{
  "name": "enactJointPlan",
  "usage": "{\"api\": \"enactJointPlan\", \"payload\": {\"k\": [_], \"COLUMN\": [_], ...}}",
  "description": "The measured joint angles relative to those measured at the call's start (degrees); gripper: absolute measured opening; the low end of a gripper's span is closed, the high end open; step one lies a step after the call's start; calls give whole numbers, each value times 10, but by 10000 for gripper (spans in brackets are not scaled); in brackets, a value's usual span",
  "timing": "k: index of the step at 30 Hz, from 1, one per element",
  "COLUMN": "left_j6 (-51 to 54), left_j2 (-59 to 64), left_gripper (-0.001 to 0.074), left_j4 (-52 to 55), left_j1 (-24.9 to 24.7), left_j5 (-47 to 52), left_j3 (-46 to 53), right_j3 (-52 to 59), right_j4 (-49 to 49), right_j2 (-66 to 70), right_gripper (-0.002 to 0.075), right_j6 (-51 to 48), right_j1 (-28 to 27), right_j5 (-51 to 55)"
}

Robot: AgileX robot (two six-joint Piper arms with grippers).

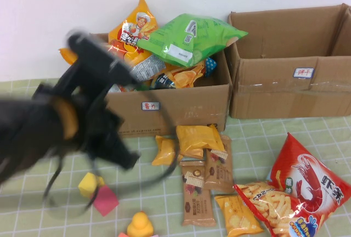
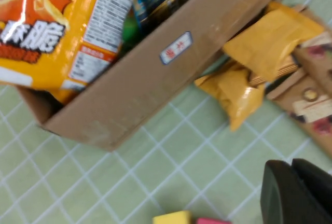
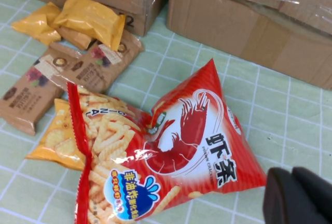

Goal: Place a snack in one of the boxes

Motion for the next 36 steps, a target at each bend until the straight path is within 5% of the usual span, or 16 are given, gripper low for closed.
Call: {"api": "enactJointPlan", "payload": {"k": [11,25,36], "left_j6": [-47,-55,-72], "left_j2": [-229,-280,-393], "left_gripper": [-1,-1,-1], "left_j4": [27,28,40], "left_j1": [0,0,34], "left_j5": [-263,-278,-183], "left_j3": [299,388,428], "right_j3": [0,0,0], "right_j4": [117,188,188], "right_j2": [0,0,0], "right_gripper": [11,11,11], "right_j6": [-37,-41,-41], "right_j1": [0,0,0], "right_j5": [0,2,3]}}
